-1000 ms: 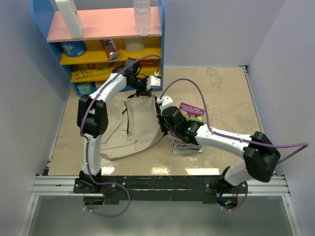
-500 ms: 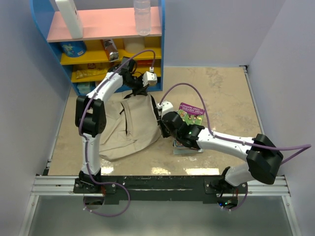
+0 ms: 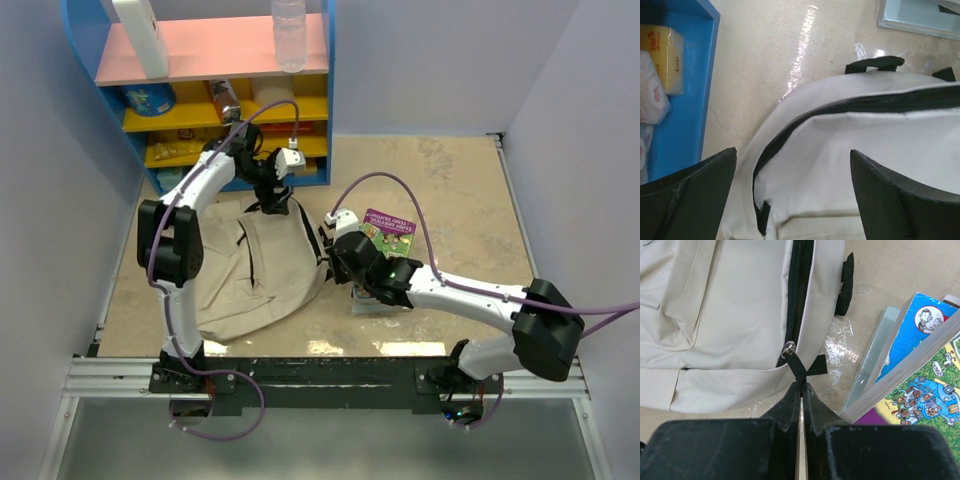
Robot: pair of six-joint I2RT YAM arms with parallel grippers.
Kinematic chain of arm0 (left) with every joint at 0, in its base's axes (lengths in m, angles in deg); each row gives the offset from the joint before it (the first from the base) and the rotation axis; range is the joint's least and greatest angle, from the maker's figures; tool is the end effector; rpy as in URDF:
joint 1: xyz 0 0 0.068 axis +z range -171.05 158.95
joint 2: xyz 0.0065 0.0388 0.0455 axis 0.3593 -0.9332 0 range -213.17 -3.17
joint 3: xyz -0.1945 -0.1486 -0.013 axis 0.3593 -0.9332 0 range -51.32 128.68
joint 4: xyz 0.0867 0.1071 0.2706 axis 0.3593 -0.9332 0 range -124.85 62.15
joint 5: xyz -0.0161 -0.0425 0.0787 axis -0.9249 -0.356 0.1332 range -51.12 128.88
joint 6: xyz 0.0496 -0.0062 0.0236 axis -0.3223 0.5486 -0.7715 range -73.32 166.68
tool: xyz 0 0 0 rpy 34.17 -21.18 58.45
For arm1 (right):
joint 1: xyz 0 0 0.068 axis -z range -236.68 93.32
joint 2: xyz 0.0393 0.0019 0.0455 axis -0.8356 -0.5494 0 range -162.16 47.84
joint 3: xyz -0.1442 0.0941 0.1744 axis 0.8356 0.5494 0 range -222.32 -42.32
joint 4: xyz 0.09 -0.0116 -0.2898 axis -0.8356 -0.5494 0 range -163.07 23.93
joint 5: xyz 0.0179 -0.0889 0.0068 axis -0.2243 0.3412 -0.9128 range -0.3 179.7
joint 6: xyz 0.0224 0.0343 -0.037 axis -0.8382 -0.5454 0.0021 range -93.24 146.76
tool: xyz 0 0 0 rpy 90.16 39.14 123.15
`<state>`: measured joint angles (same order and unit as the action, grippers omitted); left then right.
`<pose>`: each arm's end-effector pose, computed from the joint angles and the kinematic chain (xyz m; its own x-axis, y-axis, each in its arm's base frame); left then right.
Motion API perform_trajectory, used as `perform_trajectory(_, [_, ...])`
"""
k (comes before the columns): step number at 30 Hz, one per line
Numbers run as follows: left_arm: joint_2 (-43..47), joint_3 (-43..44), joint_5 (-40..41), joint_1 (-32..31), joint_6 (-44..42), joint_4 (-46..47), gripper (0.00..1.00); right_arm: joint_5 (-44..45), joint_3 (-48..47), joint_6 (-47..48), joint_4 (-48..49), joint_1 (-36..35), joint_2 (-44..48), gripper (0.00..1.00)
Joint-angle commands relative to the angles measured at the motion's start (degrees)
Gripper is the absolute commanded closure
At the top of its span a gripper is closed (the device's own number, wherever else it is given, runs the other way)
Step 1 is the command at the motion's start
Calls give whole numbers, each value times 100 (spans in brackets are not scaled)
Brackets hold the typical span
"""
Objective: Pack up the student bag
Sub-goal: Unzip the student bag at the center of the board.
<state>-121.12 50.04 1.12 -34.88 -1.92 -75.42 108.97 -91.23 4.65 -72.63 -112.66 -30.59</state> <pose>0.4510 -0.1347 0.2028 -0.2418 0.6701 -0.7018 0.9519 0.3043 -0.0375 0.2021 0.2774 0.1890 -0.5437 -0.1704 -0.8218 -0.4626 0.8778 0.1240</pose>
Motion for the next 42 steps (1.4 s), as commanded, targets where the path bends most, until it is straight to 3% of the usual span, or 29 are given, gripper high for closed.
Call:
perform_trajectory(1, [711, 68, -940, 73, -1349, -725, 0, 297, -40, -136, -38, -26, 118, 100])
perform_trajectory(5, [1370, -949, -1524, -32, -3257, -414, 0, 314, -137, -171, 15, -26, 65, 100])
perform_trajectory(7, [1450, -1301, -1428, -233, -3541, -183, 0, 323, -128, -206, 68, -35, 65, 100])
perform_trajectory(12, [696, -698, -1287, -507, -4814, -1279, 0, 297, -146, -224, 243, -18, 65, 100])
perform_trajectory(17, [387, -539, -1041, -718, -5255, -1360, 2, 174, -295, -154, 384, -35, -31, 100])
perform_trajectory(20, [247, -398, -900, -788, -5423, -1552, 8, 183, -418, -110, 358, -26, -102, 100])
perform_trajectory(26, [53, -46, -1084, -806, -5494, -1817, 30, 244, -488, -74, 454, -26, -207, 100])
perform_trajectory(29, [18, -38, -1216, -815, -5415, -1764, 60, 297, -506, -74, 533, -35, -269, 100])
perform_trajectory(32, [-87, -29, -1190, -832, -5467, -1904, 72, 306, -541, -66, 595, -35, -330, 100])
perform_trajectory(37, [-263, 103, -1181, -832, -5485, -2107, 72, 367, -559, -66, 840, -44, -392, 100])
perform_trajectory(40, [-307, 199, -1190, -850, -5163, -1924, 96, 306, -515, -39, 1016, -35, -383, 100])
perform_trajectory(42, [-395, 392, -1242, -867, -4688, -1617, 100, 297, -515, -22, 1061, -79, -453, 100])
